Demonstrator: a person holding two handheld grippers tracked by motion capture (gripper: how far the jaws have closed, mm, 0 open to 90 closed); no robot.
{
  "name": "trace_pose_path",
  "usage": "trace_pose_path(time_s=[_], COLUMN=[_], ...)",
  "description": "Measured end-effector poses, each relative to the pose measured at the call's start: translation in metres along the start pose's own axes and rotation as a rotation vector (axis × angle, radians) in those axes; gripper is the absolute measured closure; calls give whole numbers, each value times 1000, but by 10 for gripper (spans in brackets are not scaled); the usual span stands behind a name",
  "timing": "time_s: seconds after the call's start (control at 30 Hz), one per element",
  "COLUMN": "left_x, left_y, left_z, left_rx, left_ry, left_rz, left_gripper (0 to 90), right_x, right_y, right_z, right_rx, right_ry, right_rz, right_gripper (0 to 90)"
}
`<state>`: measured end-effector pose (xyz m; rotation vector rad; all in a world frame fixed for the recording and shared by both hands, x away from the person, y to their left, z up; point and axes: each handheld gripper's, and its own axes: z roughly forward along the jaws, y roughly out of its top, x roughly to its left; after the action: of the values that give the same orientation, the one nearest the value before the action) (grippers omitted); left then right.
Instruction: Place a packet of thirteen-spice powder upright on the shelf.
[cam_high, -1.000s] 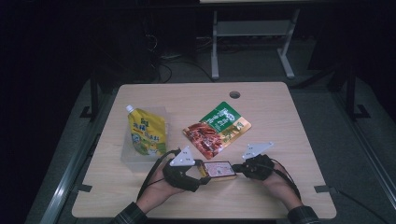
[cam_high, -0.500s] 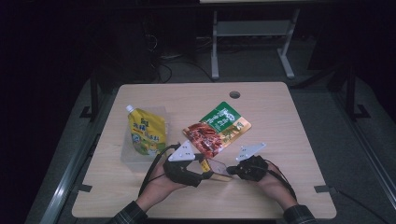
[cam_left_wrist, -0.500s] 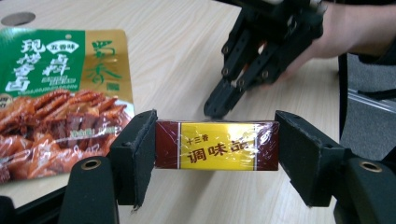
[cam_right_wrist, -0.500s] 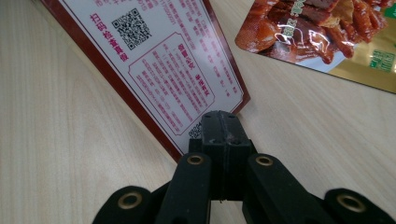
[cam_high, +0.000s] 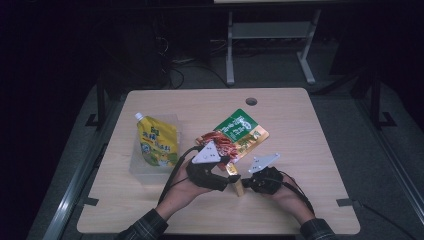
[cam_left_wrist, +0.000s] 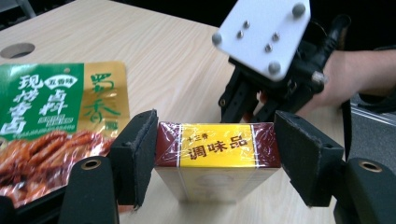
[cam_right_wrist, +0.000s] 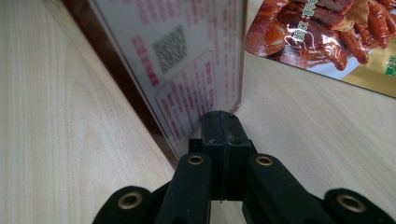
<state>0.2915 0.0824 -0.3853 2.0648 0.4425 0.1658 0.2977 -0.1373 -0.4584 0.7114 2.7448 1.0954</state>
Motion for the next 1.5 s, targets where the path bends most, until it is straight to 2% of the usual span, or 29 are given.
trace_pose_path(time_s=[0.03,0.3,0.67,0.83,1.03,1.1,1.2,1.3,1.5], left_x=[0,0,2,4,4,4,4,2,0], left_y=[1,6,8,11,8,4,-6,-23,-57], left_z=[2,12,5,-5,-20,-26,-34,-39,-43], left_rx=[-4,-12,-48,-53,-49,-37,-19,2,82], left_ry=[0,-3,-10,-17,-21,-19,-20,-17,-5], left_rz=[0,-3,-15,-16,-31,-27,-39,-61,-77], left_gripper=[320,315,275,251,227,223,223,222,216], right_x=[1,-1,-5,1,20,25,30,31,33], right_y=[0,-1,-8,-17,-24,-24,-22,-20,-16], right_z=[0,-5,-22,-31,-36,-34,-31,-25,-15], right_rx=[-2,-15,-38,-38,-20,-16,-10,0,19], right_ry=[4,-2,-35,-32,-2,4,13,25,36], right_rz=[12,14,50,65,85,67,67,65,46], right_gripper=[900,900,900,900,900,900,900,900,900])
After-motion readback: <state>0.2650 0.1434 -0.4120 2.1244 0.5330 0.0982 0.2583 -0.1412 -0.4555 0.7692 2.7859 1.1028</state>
